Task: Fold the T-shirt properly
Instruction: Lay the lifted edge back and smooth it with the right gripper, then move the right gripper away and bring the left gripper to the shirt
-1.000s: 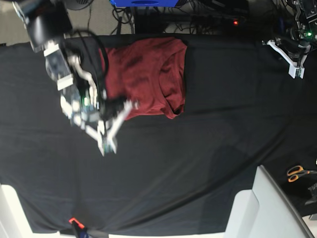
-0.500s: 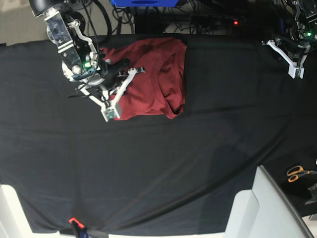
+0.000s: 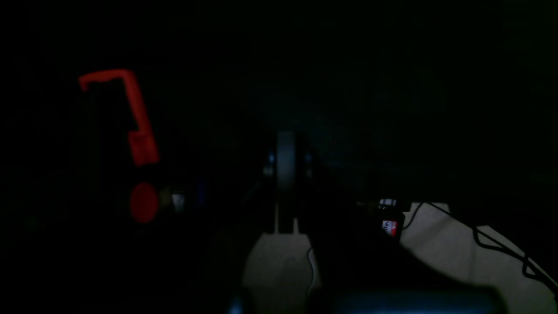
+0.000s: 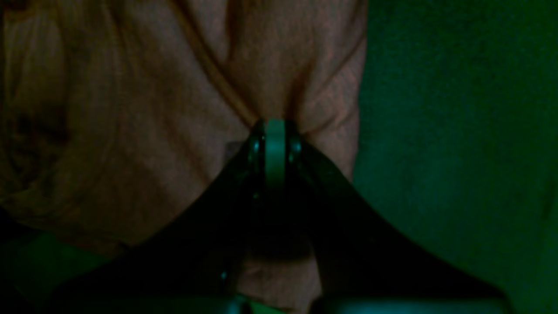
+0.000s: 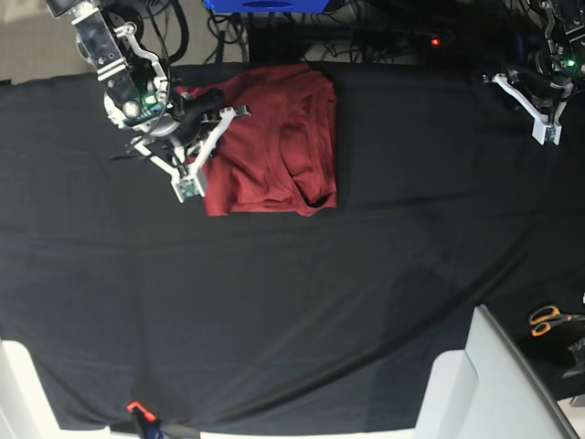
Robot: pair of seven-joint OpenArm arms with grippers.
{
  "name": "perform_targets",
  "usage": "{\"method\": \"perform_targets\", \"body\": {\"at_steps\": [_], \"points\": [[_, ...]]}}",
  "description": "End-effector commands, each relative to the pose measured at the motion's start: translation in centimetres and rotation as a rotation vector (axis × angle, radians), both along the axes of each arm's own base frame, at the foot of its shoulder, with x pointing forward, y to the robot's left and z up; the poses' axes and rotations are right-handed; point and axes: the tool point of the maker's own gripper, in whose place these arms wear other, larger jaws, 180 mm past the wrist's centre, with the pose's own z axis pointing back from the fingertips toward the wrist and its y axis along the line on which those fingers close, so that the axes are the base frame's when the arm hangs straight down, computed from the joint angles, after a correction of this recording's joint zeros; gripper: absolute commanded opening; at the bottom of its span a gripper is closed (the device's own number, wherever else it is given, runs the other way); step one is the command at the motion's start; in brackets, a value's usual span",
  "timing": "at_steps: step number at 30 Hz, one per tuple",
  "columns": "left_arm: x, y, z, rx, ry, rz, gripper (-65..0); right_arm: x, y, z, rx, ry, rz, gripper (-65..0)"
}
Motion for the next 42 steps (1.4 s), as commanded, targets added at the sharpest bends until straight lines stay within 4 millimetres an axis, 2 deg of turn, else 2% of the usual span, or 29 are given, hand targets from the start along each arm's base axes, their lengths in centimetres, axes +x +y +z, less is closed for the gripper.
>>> {"method": "perform_targets", "body": {"at_steps": [1, 3, 6, 8, 11, 17, 20, 24, 30, 33, 36, 40, 42], "points": [[0.7, 0.6, 0.8, 0.017, -0.029, -0.005, -65.0, 1.5, 0.4, 2.0, 0.025, -0.072, 0.001, -64.2], [0.7, 0.4, 0.7, 0.013, -0.026, -0.010, -65.0, 1.8, 1.0, 3.4, 0.045, -0.109, 0.006, -64.2], [1.1, -1.6, 0.0, -0.012, -0.010, -0.068, -65.0, 2.6, 1.7, 6.1, 0.079, -0.179, 0.015, -64.2], [1.6, -2.7, 0.0, -0.018, -0.014, -0.101, -65.0, 2.9, 1.9, 6.9, 0.089, -0.202, 0.020, -64.2], [2.8, -4.5, 0.8, -0.032, -0.049, -0.148, -65.0, 3.5, 1.7, 7.0, 0.081, -0.212, 0.018, -64.2], [4.4, -8.4, 2.4, -0.046, -0.088, -0.263, -65.0, 4.0, -2.5, 4.3, 0.018, -0.152, -0.085, -64.2], [4.4, -9.9, 2.5, -0.088, -0.065, -0.309, -65.0, 4.3, -5.0, 4.2, -0.001, -0.153, -0.156, -64.2], [4.9, -14.1, 4.4, -0.307, -0.171, -0.454, -65.0, 4.6, -7.3, 4.9, -0.011, -0.174, -0.186, -64.2], [6.2, -14.0, 6.8, -0.411, -0.288, -0.377, -65.0, 4.2, -9.7, 4.6, -0.024, -0.169, -0.208, -64.2], [6.4, -14.3, 7.1, -0.435, -0.306, -0.369, -65.0, 3.9, -12.3, 5.0, -0.043, -0.178, -0.264, -64.1], [6.1, -14.1, 6.9, -0.435, -0.297, -0.365, -65.0, 4.1, -13.1, 6.3, 0.054, -0.225, -0.262, -63.8], [5.8, -14.1, 6.7, -0.436, -0.289, -0.363, -65.0, 3.6, -15.3, 8.2, 0.188, -0.288, -0.299, -63.8], [5.8, -14.0, 6.7, -0.435, -0.287, -0.362, -65.0, 3.0, -16.6, 8.2, 0.220, -0.293, -0.329, -63.9]]}}
